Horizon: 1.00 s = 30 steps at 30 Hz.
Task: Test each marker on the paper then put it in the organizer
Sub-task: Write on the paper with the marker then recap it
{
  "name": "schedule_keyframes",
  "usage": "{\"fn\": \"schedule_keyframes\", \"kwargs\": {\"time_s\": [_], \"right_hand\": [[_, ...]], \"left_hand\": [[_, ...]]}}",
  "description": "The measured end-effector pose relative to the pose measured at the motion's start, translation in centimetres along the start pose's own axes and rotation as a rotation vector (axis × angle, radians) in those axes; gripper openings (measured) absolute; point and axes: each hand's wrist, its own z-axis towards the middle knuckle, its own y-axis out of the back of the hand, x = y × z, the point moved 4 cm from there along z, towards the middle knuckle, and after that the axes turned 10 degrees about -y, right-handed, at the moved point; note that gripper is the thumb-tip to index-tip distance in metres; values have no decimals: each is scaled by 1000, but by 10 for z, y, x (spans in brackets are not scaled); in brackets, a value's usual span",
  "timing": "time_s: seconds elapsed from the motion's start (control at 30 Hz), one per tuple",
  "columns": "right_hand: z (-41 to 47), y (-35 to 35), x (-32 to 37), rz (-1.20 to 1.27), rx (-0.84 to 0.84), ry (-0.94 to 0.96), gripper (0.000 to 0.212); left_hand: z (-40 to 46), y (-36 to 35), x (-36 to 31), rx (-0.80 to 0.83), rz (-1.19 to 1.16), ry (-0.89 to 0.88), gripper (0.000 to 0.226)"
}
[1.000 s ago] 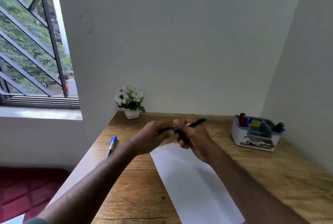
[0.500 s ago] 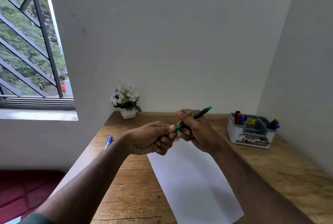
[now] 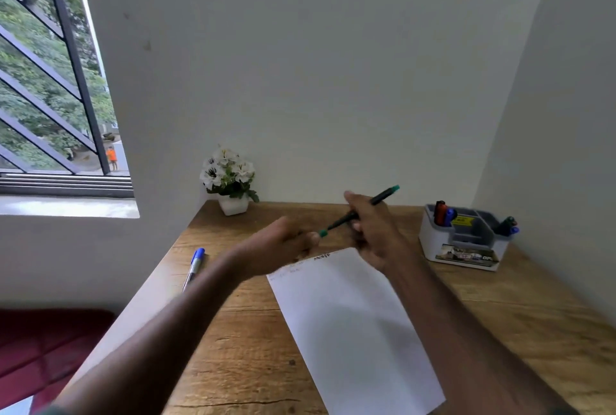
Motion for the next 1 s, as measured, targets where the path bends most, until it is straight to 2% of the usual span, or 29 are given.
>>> {"fn": "schedule_keyframes", "kwargs": {"time_s": [0.07,0.1,0.23,0.33,0.47,0.57,0.7,0.87,1.0], "right_hand": [[5,18,4,62,38,-2,43],[6,21,2,42,60,-6,42],[2,5,-22,-123,97,-32,28],[2,2,-32,-208,83,37,19],[-1,9,-51,-458,17,96,15],[-7,13,-65,-534,-11,96,6],[-2,13,-67,-572,-46,101,8],[18,-4,-60,-651,-78,124,26],[27,-9,-71,-711,-33,159,23]], "left_hand": [[-17,8,10,29,-240,92,37],[-22,13,17,13,-254,117,35],[-14,13,42,-28,-124,215,29],[1,14,56,-44,95,244,31],[20,12,73,62,380,364,28],[22,7,95,151,411,457,34],[17,9,116,76,370,490,46],[20,7,121,96,346,501,45],[20,7,124,113,335,509,43]]}}
